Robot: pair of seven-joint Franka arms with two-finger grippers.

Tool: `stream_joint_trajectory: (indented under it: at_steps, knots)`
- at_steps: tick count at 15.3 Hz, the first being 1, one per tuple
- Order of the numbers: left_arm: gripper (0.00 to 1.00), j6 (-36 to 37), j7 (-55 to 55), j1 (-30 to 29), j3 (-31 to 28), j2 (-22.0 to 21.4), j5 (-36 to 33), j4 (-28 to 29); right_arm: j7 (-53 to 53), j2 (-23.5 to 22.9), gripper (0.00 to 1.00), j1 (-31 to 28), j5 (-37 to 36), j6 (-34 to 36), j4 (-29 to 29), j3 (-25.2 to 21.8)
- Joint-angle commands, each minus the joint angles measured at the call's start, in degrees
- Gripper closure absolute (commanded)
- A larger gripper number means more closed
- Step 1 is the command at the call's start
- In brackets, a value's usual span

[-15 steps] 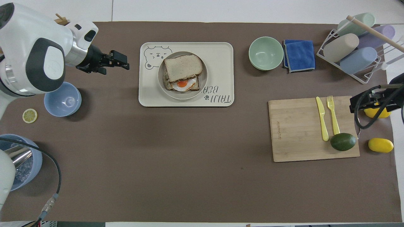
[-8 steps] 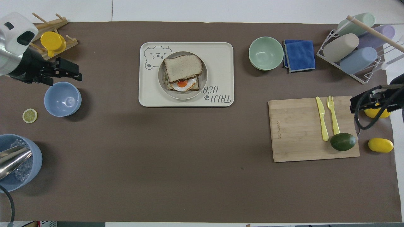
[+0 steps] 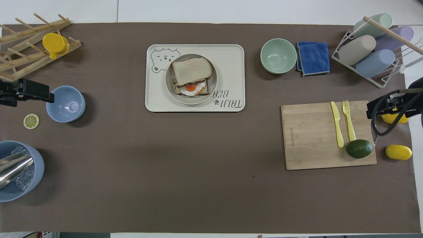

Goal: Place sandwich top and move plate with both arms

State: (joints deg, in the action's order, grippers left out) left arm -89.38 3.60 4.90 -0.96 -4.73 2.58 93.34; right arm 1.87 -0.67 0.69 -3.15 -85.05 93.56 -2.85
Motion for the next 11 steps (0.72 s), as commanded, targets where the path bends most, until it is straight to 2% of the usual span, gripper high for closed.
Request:
stream_joint_trajectory:
  at_steps: [1,4,8,11]
  knots:
    - [0.0,-3.94,-0.35,0.55,-0.18,-0.72,-1.61,2.55,1.82,0.67,0.0,-0.33,1.22,0.77,0.31,0.04]
    - [0.0,-5.64,-0.35,0.46,-0.18,0.34,-1.61,2.63,1.82,0.67,0.0,-0.33,1.22,0.77,0.31,0.04]
    - [0.0,-3.0,-0.53,0.55,-0.18,0.69,-1.61,3.87,1.82,0.67,0.0,-0.33,1.22,0.77,0.31,0.04]
    - [0.0,-0.29,-0.61,0.55,-0.19,1.48,-3.18,2.12,1.82,0.67,0.0,-0.25,1.22,0.85,0.31,0.04]
